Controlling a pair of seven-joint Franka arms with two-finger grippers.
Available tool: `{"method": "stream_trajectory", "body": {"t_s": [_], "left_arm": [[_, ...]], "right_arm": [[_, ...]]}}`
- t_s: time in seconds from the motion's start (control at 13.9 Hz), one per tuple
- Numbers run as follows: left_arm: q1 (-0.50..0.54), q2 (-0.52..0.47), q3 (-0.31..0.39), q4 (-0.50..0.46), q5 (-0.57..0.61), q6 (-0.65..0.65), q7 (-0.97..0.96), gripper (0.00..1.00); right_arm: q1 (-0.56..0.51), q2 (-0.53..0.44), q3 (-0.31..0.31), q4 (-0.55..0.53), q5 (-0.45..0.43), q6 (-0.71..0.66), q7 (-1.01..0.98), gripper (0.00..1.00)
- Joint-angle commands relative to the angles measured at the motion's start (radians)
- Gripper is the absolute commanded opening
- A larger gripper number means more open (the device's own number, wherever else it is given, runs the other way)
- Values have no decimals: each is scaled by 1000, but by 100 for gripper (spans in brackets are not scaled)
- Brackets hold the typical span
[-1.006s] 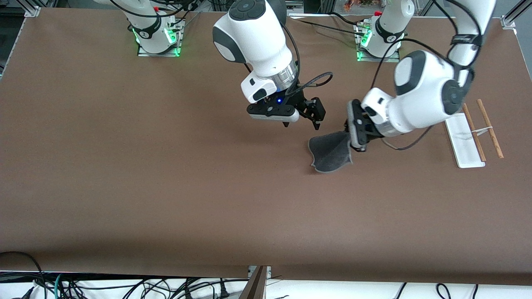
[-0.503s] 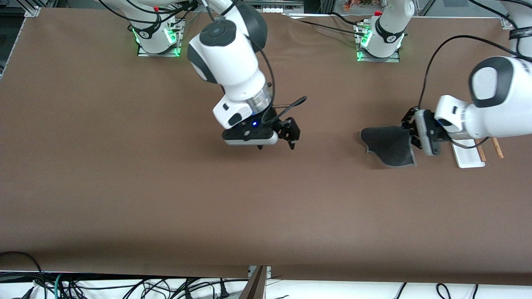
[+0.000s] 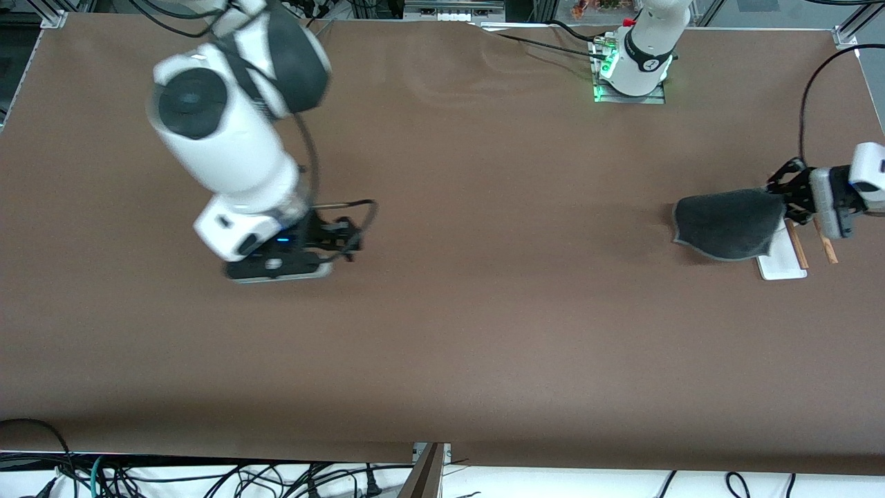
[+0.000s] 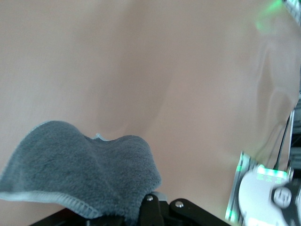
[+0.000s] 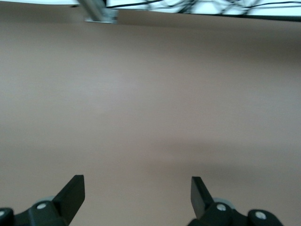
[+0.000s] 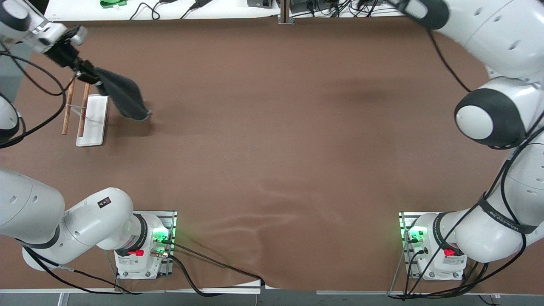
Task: Pass towel and hang on rack
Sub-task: 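Carry the towel to the rack with the left gripper while the right gripper retracts, then lower the towel over the wooden dowels and open the left gripper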
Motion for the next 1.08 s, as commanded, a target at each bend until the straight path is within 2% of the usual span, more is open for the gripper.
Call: {"method": "stream_trajectory", "body": {"t_s": [0.0,0.14,0.29,0.43,0.86,1.01], "left_arm": [[122,19,-19,35,57,-28,140,0],[194,51,-17,81,89,-29,243,0],[245,100,-17,153,118,-31,336,0],[287,157,-17,212,147,-31,398,0],[331,324,12,359,161,-22,528,0],[334,344,33,370,160,-6,550,0]], "right_arm": [[-127,-116,8,-116,-3,-51,-176,100],[-237,-178,8,-203,1,-48,-300,100],[-317,-254,5,-327,7,-35,-310,100],[-345,-343,10,-446,4,-15,-314,100],[-379,-434,5,-466,7,-39,-327,100],[-393,-442,1,-478,4,-59,-330,100]]}}
